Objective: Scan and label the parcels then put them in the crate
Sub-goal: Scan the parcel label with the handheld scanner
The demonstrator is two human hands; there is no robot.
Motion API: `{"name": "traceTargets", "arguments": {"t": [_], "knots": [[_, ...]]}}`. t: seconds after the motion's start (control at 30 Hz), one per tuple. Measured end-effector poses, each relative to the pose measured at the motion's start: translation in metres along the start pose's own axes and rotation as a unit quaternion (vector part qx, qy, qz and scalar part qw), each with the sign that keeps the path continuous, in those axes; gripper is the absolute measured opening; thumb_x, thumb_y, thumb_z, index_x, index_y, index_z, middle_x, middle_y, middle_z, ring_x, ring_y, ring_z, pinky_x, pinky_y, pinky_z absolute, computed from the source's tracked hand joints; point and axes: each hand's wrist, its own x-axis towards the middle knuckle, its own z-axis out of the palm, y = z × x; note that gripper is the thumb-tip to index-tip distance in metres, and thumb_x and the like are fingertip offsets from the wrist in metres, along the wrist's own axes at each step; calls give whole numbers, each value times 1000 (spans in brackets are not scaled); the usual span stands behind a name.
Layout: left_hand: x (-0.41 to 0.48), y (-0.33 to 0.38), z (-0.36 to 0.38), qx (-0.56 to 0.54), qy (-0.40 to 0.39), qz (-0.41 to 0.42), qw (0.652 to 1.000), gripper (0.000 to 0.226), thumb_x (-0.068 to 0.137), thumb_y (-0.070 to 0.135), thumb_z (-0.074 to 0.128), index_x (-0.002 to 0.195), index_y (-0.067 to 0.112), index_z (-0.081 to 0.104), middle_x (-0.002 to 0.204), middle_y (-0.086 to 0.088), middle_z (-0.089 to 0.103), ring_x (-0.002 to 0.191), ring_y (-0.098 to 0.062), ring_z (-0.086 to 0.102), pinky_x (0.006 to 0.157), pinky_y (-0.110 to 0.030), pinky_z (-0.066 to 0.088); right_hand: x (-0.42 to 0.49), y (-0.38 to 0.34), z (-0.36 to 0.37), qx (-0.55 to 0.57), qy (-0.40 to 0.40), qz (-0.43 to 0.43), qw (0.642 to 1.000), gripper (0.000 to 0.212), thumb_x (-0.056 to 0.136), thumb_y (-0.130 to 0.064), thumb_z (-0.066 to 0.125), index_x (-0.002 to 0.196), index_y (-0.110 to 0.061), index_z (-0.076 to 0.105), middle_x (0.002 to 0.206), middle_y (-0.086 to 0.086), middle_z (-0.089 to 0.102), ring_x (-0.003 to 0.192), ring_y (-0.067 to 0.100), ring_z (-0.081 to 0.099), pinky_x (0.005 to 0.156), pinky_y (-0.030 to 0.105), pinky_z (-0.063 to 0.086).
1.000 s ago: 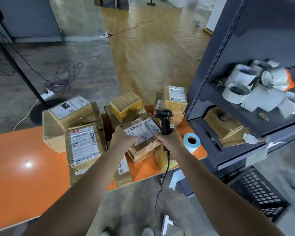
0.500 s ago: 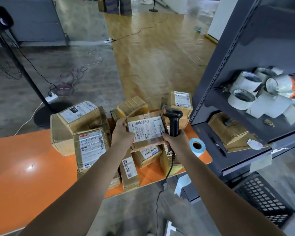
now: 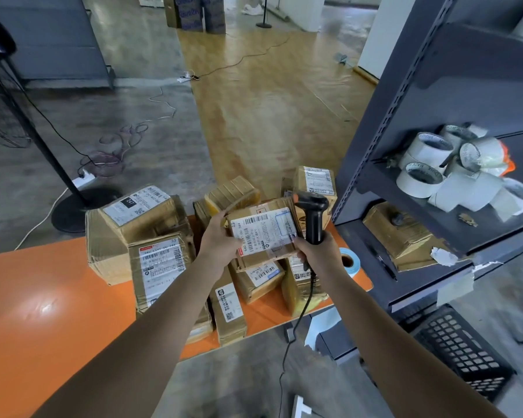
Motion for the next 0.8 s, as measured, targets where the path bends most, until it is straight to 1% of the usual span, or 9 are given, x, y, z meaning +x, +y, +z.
{"name": "traceTargets", "arguments": {"t": [0.07,0.13,0.2,0.27,0.37,0.47,0.57,0.7,0.8], "knots": [[1,3,-1,9,17,10,1000,78,85,-10,62,151,15,27,94,5,63,84,-10,63,68,-30,55,0,-1,-1,-6,6,-4,1000,33,80,-28,72,107,-15,57,76,7,67,61,20,59,58,35,49],[4,9,-3,51,38,26,998,68,87,-6,61,147,10,34,93,7,59,80,-6,58,65,-25,51,-1,-2,-3,-11,17,-6,1000,34,80,-33,72,106,-17,58,81,6,66,64,20,59,58,35,49],[9,16,-6,104,45,49,992,53,89,-4,59,139,10,46,109,0,62,87,-10,57,67,-22,47,-2,-2,-7,-14,21,-10,1000,36,79,-37,75,105,-19,57,83,5,64,67,20,58,58,34,48],[13,22,-6,158,24,79,984,42,91,-1,57,131,11,56,122,-5,63,96,-12,56,71,-21,46,-2,-1,-11,-15,16,-11,1000,43,75,-42,78,106,-23,55,88,4,64,72,21,61,63,38,52],[13,29,-2,219,-35,116,968,35,92,2,58,125,13,62,123,-4,64,96,-9,57,63,-13,42,-5,1,-16,-4,-7,1,1000,53,70,-42,83,111,-24,55,96,2,66,81,21,63,77,43,55],[12,37,4,227,-63,126,964,32,92,4,60,121,16,64,120,0,65,97,-8,57,69,-15,44,-8,8,-19,15,-39,15,999,60,68,-31,88,118,-20,56,101,1,69,91,25,68,82,46,57],[14,36,8,230,-60,127,963,31,90,3,63,117,18,66,117,0,66,99,-10,59,79,-22,45,-12,13,-20,28,-63,26,997,63,67,-27,89,119,-19,54,103,9,70,92,37,70,74,49,58],[14,30,16,198,-29,155,967,31,87,2,65,115,15,67,114,-1,69,102,-9,62,85,-23,47,-15,15,-20,21,-49,24,998,55,71,-28,85,117,-21,54,99,10,69,75,29,68,70,48,59],[10,25,19,162,-3,164,973,35,86,8,70,120,16,63,112,6,67,101,-4,61,84,-14,44,-13,15,-20,37,-40,49,997,51,75,-23,81,118,-18,55,98,12,66,69,26,64,69,48,60]]}}
